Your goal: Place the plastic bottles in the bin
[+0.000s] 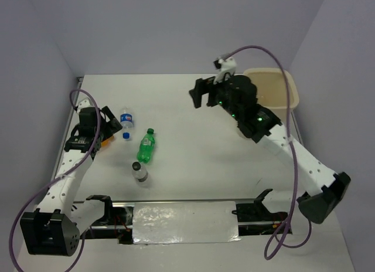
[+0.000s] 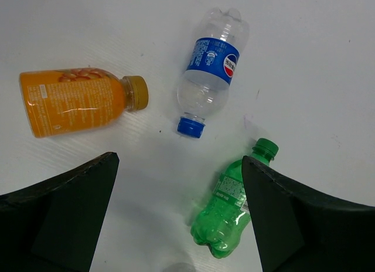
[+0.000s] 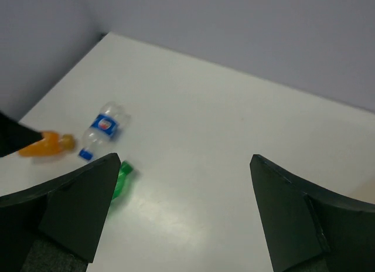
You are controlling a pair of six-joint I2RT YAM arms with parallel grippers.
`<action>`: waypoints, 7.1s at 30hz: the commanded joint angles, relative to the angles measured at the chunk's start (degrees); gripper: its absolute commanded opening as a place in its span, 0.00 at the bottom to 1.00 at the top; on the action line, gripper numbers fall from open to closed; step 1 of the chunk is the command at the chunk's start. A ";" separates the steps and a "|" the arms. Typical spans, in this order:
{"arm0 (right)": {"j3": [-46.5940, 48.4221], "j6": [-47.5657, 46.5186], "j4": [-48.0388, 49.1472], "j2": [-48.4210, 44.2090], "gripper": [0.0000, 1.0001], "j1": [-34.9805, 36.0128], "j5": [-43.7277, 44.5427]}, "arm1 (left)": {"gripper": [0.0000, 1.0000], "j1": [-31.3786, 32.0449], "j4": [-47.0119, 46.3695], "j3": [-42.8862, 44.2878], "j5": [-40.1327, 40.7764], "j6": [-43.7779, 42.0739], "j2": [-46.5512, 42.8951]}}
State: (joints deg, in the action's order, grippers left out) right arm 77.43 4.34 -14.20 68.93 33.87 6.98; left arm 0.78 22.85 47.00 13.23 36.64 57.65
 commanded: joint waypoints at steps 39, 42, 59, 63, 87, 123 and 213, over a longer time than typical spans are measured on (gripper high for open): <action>-6.04 52.09 34.74 50.09 0.43 16.33 -5.93 | 0.99 -0.34 1.41 -5.17 -3.04 6.25 -8.78; -9.40 49.38 38.18 46.13 0.27 14.83 -6.72 | 0.99 -0.25 1.84 -5.17 -2.16 6.51 -9.22; -8.53 14.49 20.71 3.78 0.12 3.15 9.64 | 0.99 -0.34 0.00 -3.85 -6.11 5.28 -8.34; -6.59 9.29 14.13 -5.01 0.13 -4.73 20.51 | 0.99 -0.34 -0.62 -3.24 -5.51 5.19 -6.77; -3.60 12.63 -3.99 -9.85 1.00 -32.04 -1.88 | 0.99 -0.34 -6.85 5.90 -4.88 -0.43 13.45; -13.53 12.44 3.21 -6.18 1.00 -8.73 -17.97 | 0.34 10.11 -15.46 13.39 -15.77 -13.86 25.52; 0.80 11.21 -12.60 0.15 1.00 -14.53 -3.29 | 0.84 37.28 27.87 0.90 1.36 10.82 -0.26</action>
State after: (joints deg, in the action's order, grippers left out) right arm 78.32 13.10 -24.64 68.53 18.24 4.23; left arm 38.02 50.72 48.51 17.69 47.00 57.60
